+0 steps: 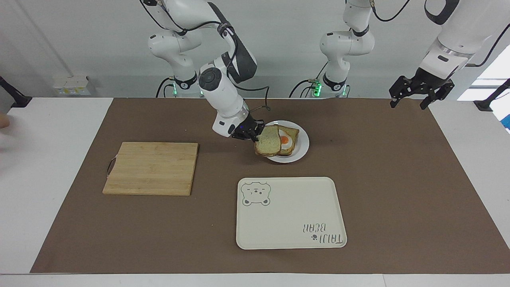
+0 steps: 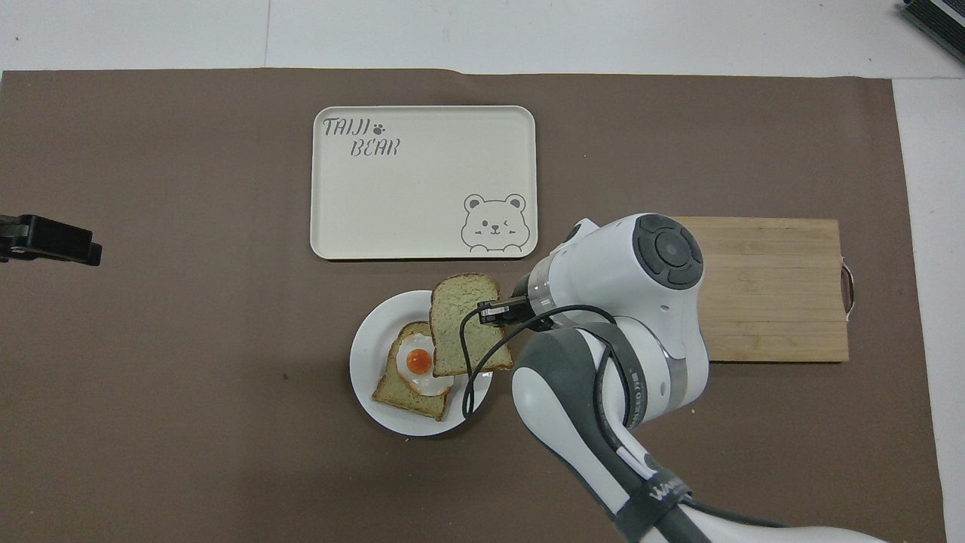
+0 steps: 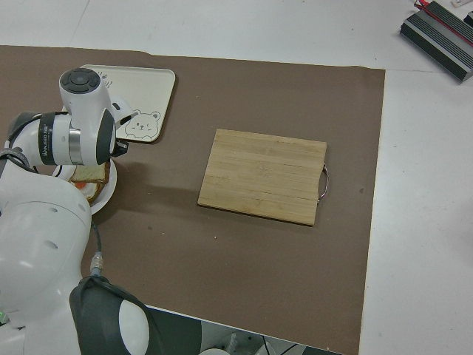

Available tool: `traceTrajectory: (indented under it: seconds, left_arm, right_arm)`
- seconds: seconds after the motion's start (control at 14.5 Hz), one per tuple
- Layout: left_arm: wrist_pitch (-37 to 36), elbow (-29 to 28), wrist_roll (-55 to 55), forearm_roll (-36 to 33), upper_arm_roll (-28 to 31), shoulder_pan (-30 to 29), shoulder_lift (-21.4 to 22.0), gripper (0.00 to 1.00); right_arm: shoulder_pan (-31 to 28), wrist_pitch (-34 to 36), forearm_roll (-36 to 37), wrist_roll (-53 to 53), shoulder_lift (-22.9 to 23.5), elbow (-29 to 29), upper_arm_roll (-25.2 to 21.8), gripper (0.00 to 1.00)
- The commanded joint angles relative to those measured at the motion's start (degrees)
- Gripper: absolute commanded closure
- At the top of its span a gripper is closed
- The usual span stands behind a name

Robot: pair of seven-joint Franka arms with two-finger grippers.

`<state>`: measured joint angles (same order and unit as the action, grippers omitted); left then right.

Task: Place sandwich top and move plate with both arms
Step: 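Lay the bread slice on the egg and open the right gripper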

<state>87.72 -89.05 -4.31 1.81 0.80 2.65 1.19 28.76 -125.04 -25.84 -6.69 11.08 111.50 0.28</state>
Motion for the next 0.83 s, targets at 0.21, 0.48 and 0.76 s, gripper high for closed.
traceTrajectory:
  seconds: [0.21, 0.48, 0.76]
  left_arm:
    - [-1.15, 0.89, 0.53, -0.58, -0.54, -0.63, -0.31, 0.00]
    - [-1.15, 0.89, 0.53, -0.58, -0.54, -0.63, -0.31, 0.00]
    - [-1.15, 0.89, 0.53, -0.58, -0.54, -0.63, -0.31, 0.00]
  right_arm:
    - [6.39, -7.33, -1.32, -3.16, 3.15, 1.26, -0.19, 1.00]
    - [7.53, -7.85, -6.32, -7.29, 4.20, 1.35, -0.10, 1.00]
    - [8.15, -7.76, -6.42, -7.29, 4.21, 2.31, -0.10, 1.00]
